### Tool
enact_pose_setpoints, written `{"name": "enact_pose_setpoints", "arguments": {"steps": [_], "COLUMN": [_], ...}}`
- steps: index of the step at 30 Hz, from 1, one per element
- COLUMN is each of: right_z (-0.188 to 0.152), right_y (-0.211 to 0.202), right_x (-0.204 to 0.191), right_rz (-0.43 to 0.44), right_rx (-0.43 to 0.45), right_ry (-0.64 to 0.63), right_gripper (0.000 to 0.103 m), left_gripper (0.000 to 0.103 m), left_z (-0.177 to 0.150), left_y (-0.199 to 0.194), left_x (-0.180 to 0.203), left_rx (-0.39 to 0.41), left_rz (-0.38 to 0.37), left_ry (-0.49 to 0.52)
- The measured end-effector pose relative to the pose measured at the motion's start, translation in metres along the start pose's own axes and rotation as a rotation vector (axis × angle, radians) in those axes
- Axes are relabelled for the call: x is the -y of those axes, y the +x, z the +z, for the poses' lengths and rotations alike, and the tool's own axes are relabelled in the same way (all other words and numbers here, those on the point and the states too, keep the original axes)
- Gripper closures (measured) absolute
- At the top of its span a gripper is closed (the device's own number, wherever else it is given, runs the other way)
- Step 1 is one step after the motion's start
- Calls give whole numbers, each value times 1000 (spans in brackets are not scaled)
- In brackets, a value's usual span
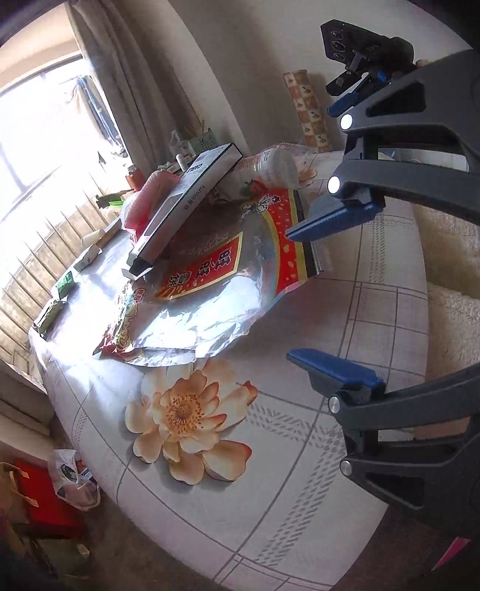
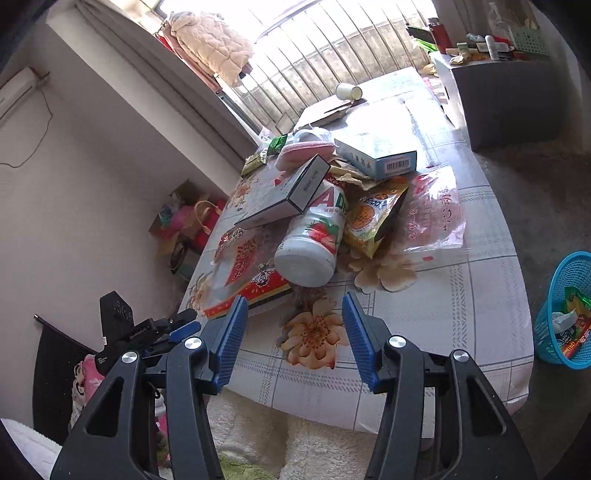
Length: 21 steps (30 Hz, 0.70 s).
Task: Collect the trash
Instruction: 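Return both tools to the table and reach toward the foil snack bag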
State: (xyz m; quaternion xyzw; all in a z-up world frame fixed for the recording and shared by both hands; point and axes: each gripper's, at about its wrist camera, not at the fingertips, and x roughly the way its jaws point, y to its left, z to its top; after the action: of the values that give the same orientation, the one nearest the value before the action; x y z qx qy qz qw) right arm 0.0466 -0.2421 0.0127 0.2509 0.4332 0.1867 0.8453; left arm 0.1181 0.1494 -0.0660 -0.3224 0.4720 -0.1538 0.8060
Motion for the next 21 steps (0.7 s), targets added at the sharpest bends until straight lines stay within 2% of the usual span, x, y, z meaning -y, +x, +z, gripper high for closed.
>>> {"name": "enact_pose_setpoints", "arguments": {"steps": [3,8,15,17,19,21], "right_z": [-2,-6,-8,-8,-5,0], "right_y": [14,21,22,22,25,27], "right_x": [-4,-3,6,4,-1,-9], "right_rz": [7,3,-10,-13,-21,-39], "right_rx": [-31,-52,-56,-59,-62,-65], "right_ry": [8,18,47,41,15,-38], "right_gripper": [51,51,51,51,51,51], "left_gripper": [46,46,50,58,73,81], "left_z": [2,11,20,22,23,23], "left_y": [12,33,46,49,52,55], "left_x": [-8,-13,-7,-8,-10,-14], "left_rx": [-16,-8,16,17,8,3], "left_rz": [-86,-166,-144,-137,-124,-118], "left_ry": [-69,-147,-189,-207,-218,-220]}}
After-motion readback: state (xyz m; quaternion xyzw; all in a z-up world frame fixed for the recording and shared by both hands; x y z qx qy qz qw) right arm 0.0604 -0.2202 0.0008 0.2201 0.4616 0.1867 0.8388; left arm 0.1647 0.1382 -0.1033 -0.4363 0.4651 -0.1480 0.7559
